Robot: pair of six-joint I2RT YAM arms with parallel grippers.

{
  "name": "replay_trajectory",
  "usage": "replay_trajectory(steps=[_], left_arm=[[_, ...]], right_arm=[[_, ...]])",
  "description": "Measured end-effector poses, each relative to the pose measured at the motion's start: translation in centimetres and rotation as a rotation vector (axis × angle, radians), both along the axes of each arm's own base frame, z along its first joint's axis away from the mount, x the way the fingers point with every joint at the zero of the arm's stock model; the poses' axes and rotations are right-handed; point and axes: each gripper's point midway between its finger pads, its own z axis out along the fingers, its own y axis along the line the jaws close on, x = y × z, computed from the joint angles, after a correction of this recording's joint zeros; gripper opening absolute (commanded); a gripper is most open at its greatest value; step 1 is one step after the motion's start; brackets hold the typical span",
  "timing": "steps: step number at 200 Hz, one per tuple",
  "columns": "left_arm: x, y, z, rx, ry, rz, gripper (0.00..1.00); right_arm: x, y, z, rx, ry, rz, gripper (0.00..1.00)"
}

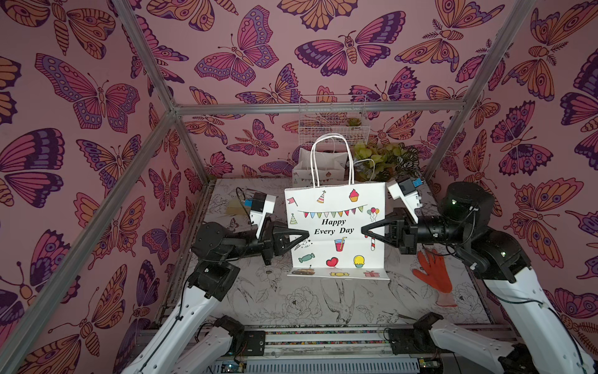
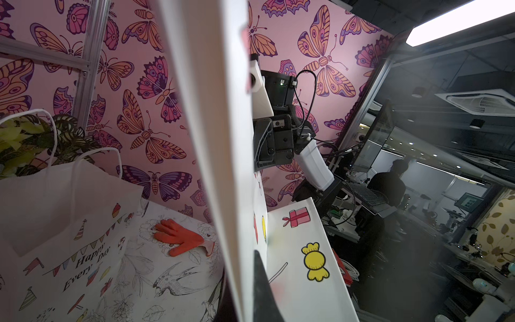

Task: Put away the paper bag
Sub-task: Press the paper bag.

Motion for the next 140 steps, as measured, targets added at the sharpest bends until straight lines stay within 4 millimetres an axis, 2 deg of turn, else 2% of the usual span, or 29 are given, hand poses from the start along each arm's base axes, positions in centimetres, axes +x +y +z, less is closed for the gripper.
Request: replay_trajectory(steps=[15,21,39,71,89,107,140], left_arm=[[0.1,0.0,0.0,-0.001,0.002,-0.001,0.00],[0.2,-0.1,0.0,-0.002,0.001,0.000,0.00],[0.6,-0.2,-0.2,0.002,0.007,0.002,0.00],[1.7,-0.6,-0.9,0.013,0.031,0.008,0.00],[2.1,-0.6,-1.1,0.012,0.036,0.013,0.00],[2.3,-0.5,-1.2,0.011,0.042,0.018,0.00],[2.7,-0.1,-1.2,0.000,0.038,0.037,0.00]], right_arm=[[0.0,0.0,0.0,0.001,-0.001,0.000,0.33],[-0.1,0.0,0.0,0.001,0.000,-0.001,0.41],[0.1,0.0,0.4,0.003,-0.008,-0.005,0.44],[0.7,0.2,3.8,0.039,-0.071,-0.009,0.38],[1.1,0.4,5.4,0.064,-0.107,-0.007,0.20],[1.5,0.5,5.9,0.077,-0.117,-0.012,0.00],[2.4,0.9,6.0,0.083,-0.107,-0.014,0.00]])
